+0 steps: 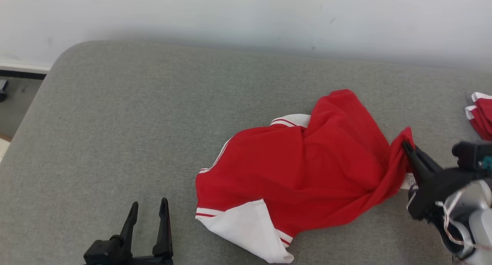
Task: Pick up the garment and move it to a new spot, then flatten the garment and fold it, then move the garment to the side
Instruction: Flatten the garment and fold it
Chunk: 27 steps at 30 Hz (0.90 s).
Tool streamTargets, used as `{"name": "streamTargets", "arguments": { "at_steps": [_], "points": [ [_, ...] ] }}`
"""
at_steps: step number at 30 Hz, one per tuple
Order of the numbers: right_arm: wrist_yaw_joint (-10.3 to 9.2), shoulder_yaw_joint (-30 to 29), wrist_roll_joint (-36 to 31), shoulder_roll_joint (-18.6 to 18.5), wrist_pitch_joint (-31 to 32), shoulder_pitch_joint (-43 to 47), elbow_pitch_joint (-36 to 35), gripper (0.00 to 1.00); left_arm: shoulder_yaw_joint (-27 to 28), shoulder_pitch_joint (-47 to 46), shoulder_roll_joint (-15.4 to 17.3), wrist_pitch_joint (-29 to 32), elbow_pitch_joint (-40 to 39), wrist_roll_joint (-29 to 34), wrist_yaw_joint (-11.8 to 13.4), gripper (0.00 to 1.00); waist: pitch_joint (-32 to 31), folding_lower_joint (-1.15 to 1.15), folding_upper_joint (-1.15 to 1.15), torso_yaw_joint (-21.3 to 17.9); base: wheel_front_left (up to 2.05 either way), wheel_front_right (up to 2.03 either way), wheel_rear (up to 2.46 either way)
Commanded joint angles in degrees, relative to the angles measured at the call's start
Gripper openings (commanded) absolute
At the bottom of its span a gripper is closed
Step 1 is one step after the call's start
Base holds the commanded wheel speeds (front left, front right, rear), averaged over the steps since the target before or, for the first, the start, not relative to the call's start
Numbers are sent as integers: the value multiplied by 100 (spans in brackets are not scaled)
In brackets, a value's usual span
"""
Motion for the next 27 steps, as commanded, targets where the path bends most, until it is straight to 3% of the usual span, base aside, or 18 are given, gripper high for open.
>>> {"name": "streamTargets", "arguments": {
  "at_steps": [1,9,10,11,12,19,27],
  "points": [
    [-15,67,-30,-33,-30,-268,231,0,-13,-59,8,-19,4,-21,12,100,76,0,0,126,0,0,0],
    [-15,664,-205,-257,-472,-1695,2230,0,-198,-196,7,-19,38,-115,54,100,146,0,0,489,0,0,0],
    [-15,731,-195,-253,-551,-1781,2397,24,-201,-187,7,-19,44,-116,52,100,135,0,0,503,0,0,0],
    [-15,793,-174,-252,-631,-1848,2554,72,-202,-169,7,-19,49,-115,51,100,117,0,0,512,0,0,0],
    [-15,865,-146,-245,-712,-1912,2691,100,-203,-138,7,-19,52,-109,52,100,93,0,0,512,0,0,0],
    [-15,1153,182,-272,-1291,-1944,3104,100,-131,72,8,-19,74,-51,55,100,-119,0,0,344,0,0,0],
    [-15,1202,754,-525,-2031,-1288,2655,100,-41,194,8,-19,29,52,30,100,-290,0,0,-33,0,0,0]
  ]
}}
